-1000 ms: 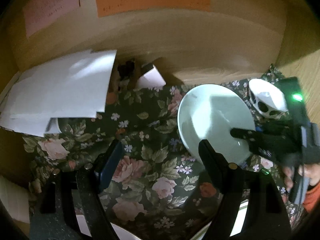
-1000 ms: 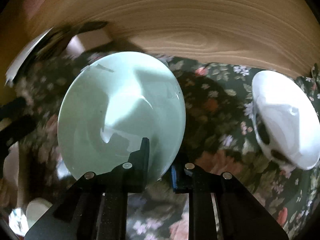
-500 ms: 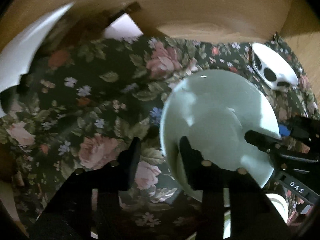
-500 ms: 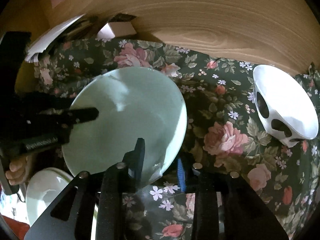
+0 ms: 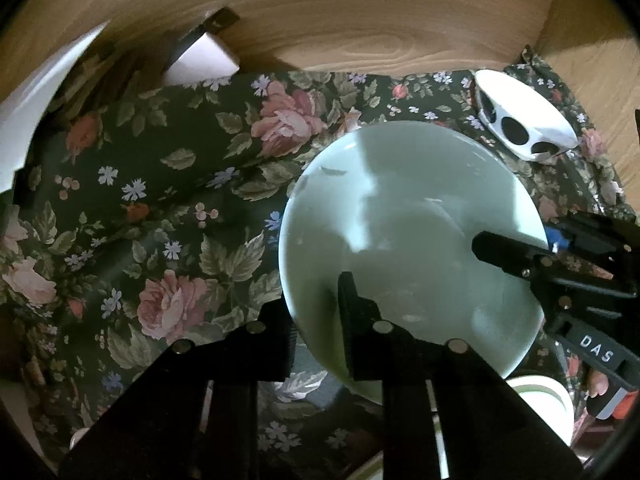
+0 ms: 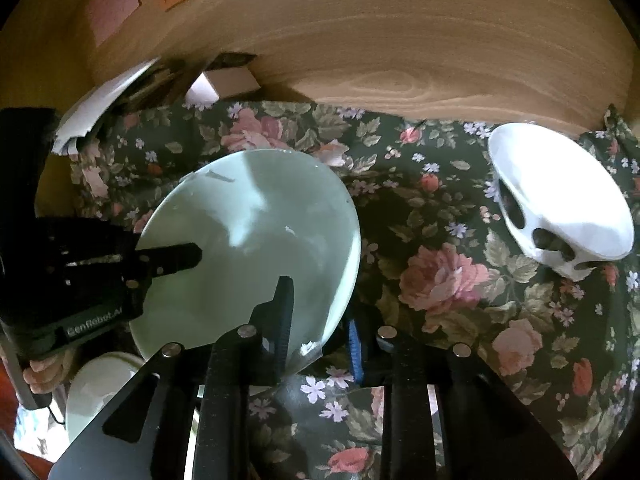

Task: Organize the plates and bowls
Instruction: 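Lift the mint-green bowl with both grippers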

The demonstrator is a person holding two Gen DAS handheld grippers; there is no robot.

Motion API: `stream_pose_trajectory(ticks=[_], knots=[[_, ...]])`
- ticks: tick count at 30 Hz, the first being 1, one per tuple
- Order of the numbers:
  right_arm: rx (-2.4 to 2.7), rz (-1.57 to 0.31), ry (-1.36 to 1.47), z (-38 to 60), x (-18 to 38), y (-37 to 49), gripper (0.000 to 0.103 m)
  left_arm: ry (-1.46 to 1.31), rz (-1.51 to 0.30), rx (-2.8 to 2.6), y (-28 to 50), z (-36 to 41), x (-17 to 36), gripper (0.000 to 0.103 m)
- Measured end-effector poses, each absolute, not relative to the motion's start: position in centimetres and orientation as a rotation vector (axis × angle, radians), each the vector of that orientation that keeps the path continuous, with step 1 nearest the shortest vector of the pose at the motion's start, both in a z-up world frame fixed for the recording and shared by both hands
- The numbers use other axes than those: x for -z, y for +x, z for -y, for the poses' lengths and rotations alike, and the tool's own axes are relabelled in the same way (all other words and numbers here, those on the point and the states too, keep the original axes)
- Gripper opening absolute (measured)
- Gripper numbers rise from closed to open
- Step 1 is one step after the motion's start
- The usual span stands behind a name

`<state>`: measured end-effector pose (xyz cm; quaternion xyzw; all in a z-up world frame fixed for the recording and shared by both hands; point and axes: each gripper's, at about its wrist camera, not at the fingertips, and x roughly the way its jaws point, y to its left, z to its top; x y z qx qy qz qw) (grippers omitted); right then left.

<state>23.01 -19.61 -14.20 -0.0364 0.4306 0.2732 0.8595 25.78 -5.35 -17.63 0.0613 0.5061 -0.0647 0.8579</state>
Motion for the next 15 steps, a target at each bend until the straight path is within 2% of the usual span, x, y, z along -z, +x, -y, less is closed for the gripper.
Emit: stream_pose_trajectory(ticks=[15], knots=[[-0.566,-0.751,-0.085,18.8,8.9,19.3,0.021,0.047,-0.887,0.134,21.2,4.0,11.9,0.018]])
